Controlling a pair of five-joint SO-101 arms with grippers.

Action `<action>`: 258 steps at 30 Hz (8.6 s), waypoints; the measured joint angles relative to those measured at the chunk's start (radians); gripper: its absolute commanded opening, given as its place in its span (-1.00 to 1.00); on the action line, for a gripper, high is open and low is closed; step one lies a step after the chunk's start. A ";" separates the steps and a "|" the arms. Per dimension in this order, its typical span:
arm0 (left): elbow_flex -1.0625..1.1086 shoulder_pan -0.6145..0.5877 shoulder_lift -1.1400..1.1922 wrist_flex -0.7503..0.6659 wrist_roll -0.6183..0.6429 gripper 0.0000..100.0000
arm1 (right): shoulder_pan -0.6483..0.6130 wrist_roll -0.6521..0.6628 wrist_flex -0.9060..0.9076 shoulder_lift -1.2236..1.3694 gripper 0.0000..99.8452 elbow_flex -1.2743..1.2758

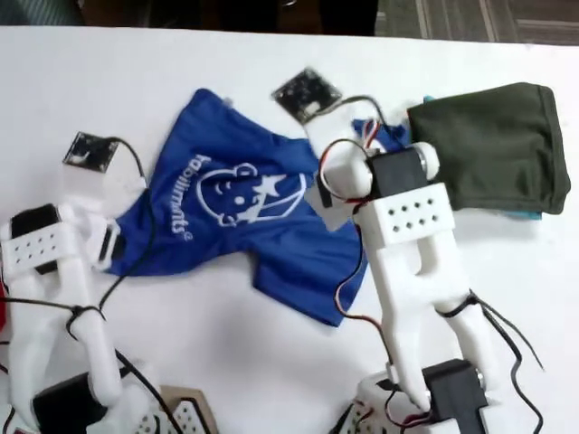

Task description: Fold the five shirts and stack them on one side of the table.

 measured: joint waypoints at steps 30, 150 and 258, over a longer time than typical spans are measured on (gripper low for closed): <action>0.064 0.031 0.273 -0.164 0.029 -0.58 | -0.032 0.144 -0.463 -0.152 -0.55 0.954; -0.120 0.086 0.486 0.041 0.086 -0.95 | 0.229 0.164 -0.356 -0.453 -0.96 0.853; -0.160 0.109 0.491 0.055 0.124 -0.95 | -0.009 0.155 -0.491 -0.379 -0.51 1.106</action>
